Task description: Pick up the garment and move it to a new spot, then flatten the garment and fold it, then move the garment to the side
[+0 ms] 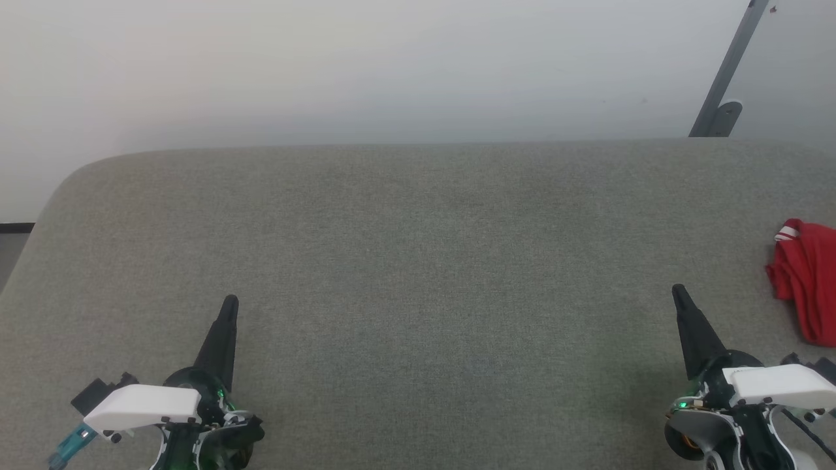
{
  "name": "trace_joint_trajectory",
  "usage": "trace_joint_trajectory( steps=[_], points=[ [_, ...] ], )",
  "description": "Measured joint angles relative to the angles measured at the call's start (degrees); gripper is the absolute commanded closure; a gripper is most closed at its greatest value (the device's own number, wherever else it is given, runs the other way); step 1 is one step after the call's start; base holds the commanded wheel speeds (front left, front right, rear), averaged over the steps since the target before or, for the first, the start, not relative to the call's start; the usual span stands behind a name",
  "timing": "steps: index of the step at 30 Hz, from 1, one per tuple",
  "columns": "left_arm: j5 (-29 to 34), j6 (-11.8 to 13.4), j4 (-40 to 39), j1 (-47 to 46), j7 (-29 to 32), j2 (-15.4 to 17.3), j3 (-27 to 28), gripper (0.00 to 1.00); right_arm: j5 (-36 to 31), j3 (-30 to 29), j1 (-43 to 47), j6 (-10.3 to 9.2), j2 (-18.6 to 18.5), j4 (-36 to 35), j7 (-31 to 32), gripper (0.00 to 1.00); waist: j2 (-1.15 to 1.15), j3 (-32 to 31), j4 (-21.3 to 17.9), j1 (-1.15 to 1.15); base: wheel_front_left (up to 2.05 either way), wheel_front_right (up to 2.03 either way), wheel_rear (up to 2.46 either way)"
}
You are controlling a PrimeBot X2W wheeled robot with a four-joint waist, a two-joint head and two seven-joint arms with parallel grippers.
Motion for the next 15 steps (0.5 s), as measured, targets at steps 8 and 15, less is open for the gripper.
trace_joint_trajectory(
  steps=[8, 15],
  points=[
    [0.0, 0.0, 0.0, 0.0, 0.1, 0.0, 0.1, 1.00, 0.0, 0.0, 0.0, 0.00, 0.0, 0.0, 0.0, 1.00, 0.00, 0.0, 0.0, 0.00, 0.00, 0.00, 0.00],
    [0.1, 0.0, 0.0, 0.0, 0.3, -0.1, 0.2, 1.00, 0.0, 0.0, 0.0, 0.00, 0.0, 0.0, 0.0, 1.00, 0.00, 0.0, 0.0, 0.00, 0.00, 0.00, 0.00]
  ],
)
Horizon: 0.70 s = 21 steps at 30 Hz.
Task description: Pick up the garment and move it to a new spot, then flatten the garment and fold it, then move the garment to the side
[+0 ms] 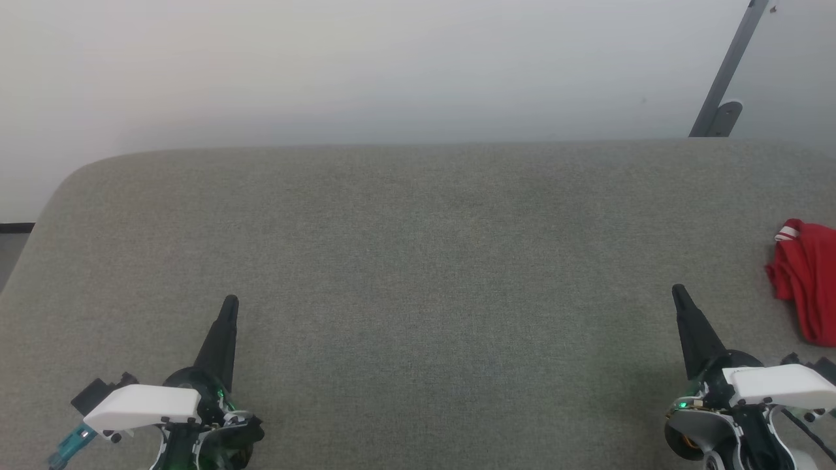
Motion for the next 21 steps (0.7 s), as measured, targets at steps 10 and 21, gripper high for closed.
trace_joint_trajectory(
  steps=[10, 21],
  points=[
    [0.1, 0.0, 0.0, 0.0, 0.0, -0.1, 0.1, 1.00, 0.0, 0.0, 0.0, 0.00, 0.0, 0.0, 0.0, 1.00, 0.00, 0.0, 0.0, 0.00, 0.00, 0.00, 0.00],
    [0.2, 0.0, 0.0, 0.0, 0.1, -0.1, 0.2, 1.00, 0.0, 0.0, 0.0, 0.00, 0.0, 0.0, 0.0, 1.00, 0.00, 0.0, 0.0, 0.00, 0.00, 0.00, 0.00]
  ],
)
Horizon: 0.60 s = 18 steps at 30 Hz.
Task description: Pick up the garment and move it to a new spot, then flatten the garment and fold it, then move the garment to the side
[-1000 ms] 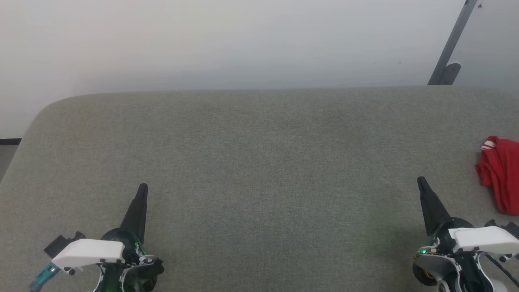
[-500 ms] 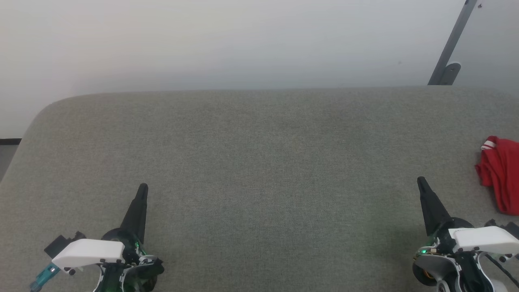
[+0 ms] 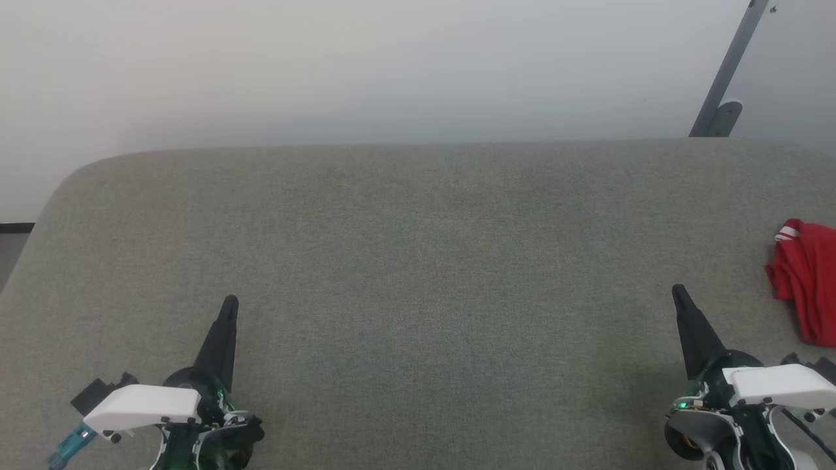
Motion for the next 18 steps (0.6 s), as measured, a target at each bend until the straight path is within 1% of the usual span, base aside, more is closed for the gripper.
trace_joint_trajectory(
  steps=[18],
  points=[
    [0.1, 0.0, 0.0, 0.0, 0.2, -0.1, 0.1, 1.00, 0.0, 0.0, 0.0, 0.00, 0.0, 0.0, 0.0, 1.00, 0.00, 0.0, 0.0, 0.00, 0.00, 0.00, 0.00]
  ],
)
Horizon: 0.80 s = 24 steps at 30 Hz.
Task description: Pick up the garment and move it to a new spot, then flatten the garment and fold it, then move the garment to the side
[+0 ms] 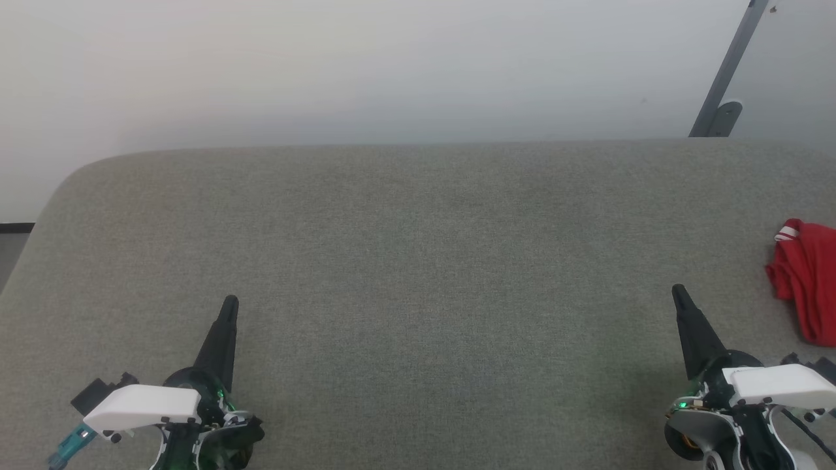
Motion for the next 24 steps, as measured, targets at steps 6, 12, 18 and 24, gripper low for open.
trace_joint_trajectory(
  steps=[6, 12, 18, 24],
  points=[
    [0.0, 0.0, 0.0, 0.0, 0.0, 0.0, 0.0, 1.00, 0.0, 0.0, 0.0, 0.00, 0.0, 0.0, 0.0, 1.00, 0.00, 0.0, 0.0, 0.00, 0.00, 0.00, 0.00],
    [0.1, 0.0, 0.0, 0.0, 0.0, 0.0, 0.1, 1.00, 0.0, 0.0, 0.0, 0.00, 0.0, 0.0, 0.0, 1.00, 0.00, 0.0, 0.0, 0.00, 0.00, 0.00, 0.00],
    [0.1, 0.0, 0.0, 0.0, 0.0, -0.1, 0.1, 1.00, 0.0, 0.0, 0.0, 0.00, 0.0, 0.0, 0.0, 1.00, 0.00, 0.0, 0.0, 0.00, 0.00, 0.00, 0.00],
    [0.2, 0.0, 0.0, 0.0, 0.0, -0.1, 0.1, 1.00, 0.0, 0.0, 0.0, 0.00, 0.0, 0.0, 0.0, 1.00, 0.00, 0.0, 0.0, 0.00, 0.00, 0.00, 0.00]
  ],
)
